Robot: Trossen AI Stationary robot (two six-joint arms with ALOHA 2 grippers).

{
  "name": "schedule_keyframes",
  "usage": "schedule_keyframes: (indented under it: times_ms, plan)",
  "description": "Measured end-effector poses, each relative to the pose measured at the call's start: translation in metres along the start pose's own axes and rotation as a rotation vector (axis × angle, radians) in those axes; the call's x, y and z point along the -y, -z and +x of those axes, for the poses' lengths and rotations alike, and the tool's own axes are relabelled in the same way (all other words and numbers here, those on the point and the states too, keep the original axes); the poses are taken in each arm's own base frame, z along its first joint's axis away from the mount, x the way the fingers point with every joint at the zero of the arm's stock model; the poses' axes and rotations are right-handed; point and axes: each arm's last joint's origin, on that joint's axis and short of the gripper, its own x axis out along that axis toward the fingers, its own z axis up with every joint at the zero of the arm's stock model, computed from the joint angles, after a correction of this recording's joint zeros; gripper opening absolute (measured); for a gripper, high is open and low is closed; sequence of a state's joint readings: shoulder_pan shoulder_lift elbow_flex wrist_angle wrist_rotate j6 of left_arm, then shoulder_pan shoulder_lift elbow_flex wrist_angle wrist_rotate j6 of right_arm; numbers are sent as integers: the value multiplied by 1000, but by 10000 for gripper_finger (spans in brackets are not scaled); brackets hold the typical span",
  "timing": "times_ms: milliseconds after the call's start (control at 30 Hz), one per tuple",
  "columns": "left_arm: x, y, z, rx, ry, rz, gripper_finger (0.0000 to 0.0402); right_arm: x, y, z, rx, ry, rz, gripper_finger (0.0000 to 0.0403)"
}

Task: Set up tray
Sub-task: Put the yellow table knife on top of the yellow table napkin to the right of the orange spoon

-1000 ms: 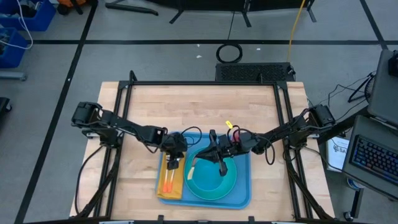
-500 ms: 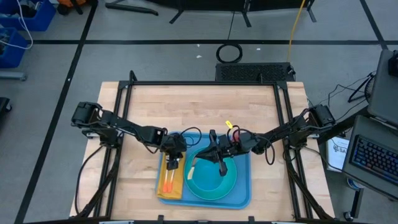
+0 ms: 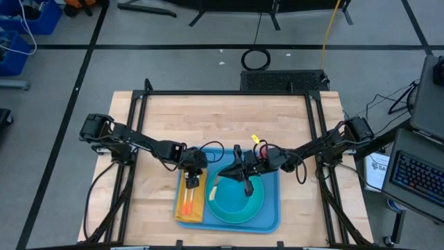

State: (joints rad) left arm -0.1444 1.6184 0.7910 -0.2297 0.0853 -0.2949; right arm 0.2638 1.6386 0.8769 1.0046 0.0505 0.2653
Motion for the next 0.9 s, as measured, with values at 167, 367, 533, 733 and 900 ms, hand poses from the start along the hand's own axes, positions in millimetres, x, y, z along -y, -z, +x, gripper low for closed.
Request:
schedule_keyframes:
  times_ms: [167, 367, 533, 733, 900]
  plan:
    - [0, 0, 0, 6, -5, -3, 0, 0, 0, 0, 0, 0, 0, 0]
    - [8, -1, -6, 37, -17, 11, 2, 0, 0, 0, 0, 0, 1, 0]
    - [23, -6, -24, 168, -73, 87, 4, 0, 0, 0, 0, -3, 3, 0]
    - [40, -6, -56, 305, -100, 130, 16, -1, 1, 1, 25, -37, 19, 0]
    - [63, 1, -82, 458, -195, 165, 18, 7, 14, 7, 38, -49, 89, 0]
